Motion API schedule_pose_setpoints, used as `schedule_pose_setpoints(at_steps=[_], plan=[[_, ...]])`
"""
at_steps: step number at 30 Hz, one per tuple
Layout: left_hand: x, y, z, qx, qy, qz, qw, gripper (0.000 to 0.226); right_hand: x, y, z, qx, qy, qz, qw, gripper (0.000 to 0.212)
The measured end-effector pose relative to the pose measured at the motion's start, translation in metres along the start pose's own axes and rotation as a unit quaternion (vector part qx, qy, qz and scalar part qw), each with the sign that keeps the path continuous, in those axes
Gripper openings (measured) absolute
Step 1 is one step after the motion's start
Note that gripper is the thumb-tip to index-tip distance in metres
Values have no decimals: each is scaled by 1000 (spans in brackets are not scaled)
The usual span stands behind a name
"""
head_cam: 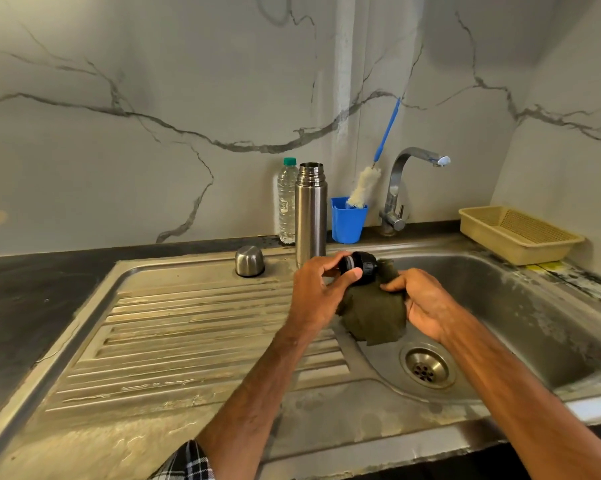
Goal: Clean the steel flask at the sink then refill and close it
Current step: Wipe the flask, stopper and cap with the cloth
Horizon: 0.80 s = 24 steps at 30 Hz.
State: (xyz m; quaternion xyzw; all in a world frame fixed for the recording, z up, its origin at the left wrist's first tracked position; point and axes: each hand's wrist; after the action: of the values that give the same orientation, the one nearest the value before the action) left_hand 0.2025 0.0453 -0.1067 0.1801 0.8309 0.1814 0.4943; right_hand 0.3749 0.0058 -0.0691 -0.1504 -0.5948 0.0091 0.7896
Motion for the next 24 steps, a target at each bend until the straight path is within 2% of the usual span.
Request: schedule_pose_setpoints(at_steps=[3,7,12,16,19,22,24], plan=[[1,-3,-3,-37,42,12,998,50,2,0,1,-5,16,16,1000,28],[-5,-11,-1,24,124,60,990,53,-3,8,7,-43,-9,14,999,31],[-11,-8,-6,-19,174,80,981,57,3,0,2,-32,25,24,999,30],[-16,-13,-3,15,229,125,965,55,2,1,3,-43,0,33,999,33],[-17,-15,-1,18,254,114,960,54,0,0,5,-49,-1,16,999,31],[-20,-14,-3,22,276,69,958,52,-1,-3,2,-48,-115,-44,991,16],[-23,-14,-2,25,277,66,958,48,-4,-3,4,-45,-254,-106,960,19]])
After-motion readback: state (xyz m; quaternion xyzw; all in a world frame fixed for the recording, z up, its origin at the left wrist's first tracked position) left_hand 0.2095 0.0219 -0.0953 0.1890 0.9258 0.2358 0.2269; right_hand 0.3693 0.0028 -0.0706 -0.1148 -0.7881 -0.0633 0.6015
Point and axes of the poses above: each hand's wrist, its own y-axis towards the middle knuckle, its own z-axis out of the palm, x = y × z, and after that the axes turned 5 degrees about y, right-handed
